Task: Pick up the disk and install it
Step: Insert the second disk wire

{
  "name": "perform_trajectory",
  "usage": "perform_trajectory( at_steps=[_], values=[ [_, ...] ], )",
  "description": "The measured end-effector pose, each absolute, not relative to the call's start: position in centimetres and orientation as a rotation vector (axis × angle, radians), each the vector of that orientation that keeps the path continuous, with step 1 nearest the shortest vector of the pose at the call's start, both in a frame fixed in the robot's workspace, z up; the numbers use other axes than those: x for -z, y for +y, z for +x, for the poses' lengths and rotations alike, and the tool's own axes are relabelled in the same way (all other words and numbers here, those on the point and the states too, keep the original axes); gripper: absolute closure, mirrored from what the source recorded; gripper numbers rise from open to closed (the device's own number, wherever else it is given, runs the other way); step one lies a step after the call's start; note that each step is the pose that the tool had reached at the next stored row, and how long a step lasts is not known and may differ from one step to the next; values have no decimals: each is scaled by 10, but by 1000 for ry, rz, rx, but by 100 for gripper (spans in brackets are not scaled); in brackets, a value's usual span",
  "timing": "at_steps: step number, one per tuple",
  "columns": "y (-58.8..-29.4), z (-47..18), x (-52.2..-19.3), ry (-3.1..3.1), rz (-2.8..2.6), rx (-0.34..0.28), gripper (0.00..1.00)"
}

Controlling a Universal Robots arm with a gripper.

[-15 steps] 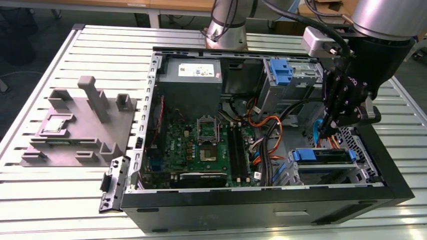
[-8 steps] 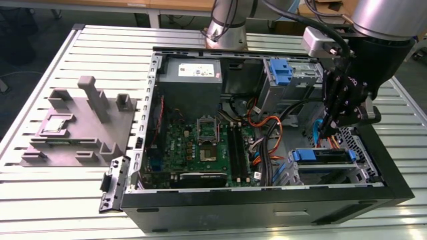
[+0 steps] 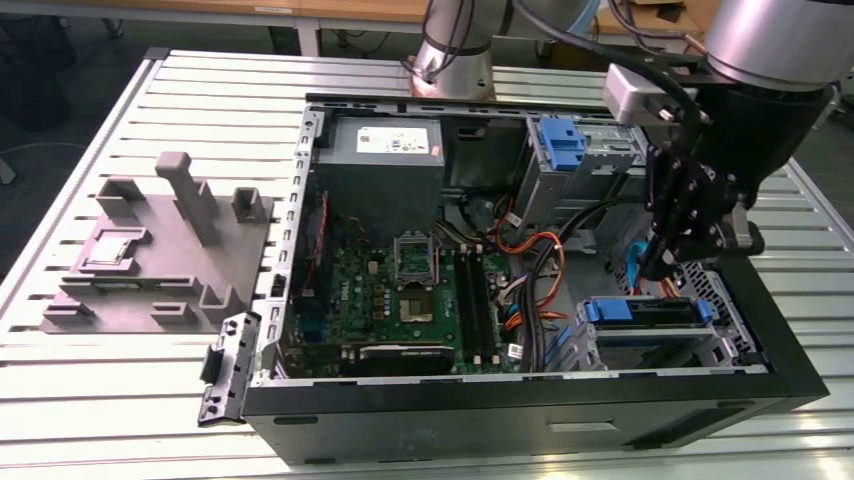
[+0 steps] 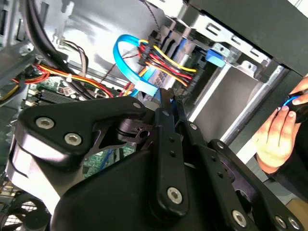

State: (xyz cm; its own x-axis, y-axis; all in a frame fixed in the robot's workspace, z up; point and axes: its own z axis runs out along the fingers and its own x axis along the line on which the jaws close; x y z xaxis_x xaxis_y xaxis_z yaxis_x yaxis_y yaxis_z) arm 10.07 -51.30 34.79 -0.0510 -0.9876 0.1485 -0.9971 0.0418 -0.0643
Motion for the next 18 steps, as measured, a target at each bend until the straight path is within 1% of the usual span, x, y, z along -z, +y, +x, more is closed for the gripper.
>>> perform_trajectory(
  at_steps=[5,18],
  values=[
    [-525,100,-346,-2229,2126,-220,84],
    [-525,100,-346,-2232,2128,-215,84]
  ],
)
